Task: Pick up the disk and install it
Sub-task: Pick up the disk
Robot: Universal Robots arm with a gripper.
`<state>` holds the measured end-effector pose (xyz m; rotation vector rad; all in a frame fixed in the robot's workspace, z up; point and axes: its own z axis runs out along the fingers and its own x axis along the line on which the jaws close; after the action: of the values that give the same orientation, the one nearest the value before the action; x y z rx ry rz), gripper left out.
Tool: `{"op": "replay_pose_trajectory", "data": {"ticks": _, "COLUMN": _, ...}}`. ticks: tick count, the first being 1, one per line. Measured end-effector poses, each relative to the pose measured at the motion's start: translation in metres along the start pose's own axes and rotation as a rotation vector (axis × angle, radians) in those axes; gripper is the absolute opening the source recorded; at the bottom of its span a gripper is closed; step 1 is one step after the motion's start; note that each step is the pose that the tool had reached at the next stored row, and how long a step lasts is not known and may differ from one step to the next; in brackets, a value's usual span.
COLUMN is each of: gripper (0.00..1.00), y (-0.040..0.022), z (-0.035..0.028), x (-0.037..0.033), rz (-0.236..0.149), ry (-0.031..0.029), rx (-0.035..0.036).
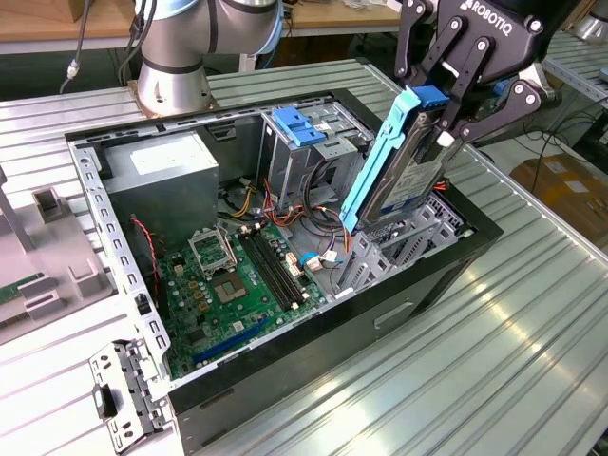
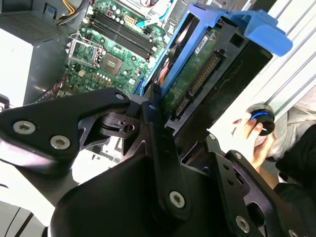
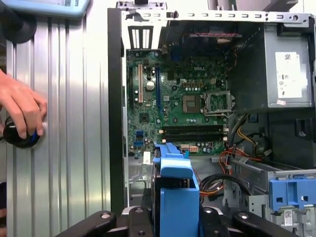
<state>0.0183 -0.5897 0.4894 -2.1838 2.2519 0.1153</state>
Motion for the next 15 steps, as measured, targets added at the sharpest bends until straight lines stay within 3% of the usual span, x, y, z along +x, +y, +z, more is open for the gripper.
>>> {"op": "replay_pose_trajectory", "data": {"ticks": 8, "gripper": 0.36, "y": -0.0004, "z": -0.0003, "x": 0.0, "rz": 0.0, "ry": 0.0002, "rx": 0.0}}
{"op": "replay_pose_trajectory", "data": {"ticks": 15, "gripper": 0.36, "y": -0.0059, "z": -0.0007, "x": 0.0017, "rz": 0.0, "ry": 0.0005, "rx": 0.0}}
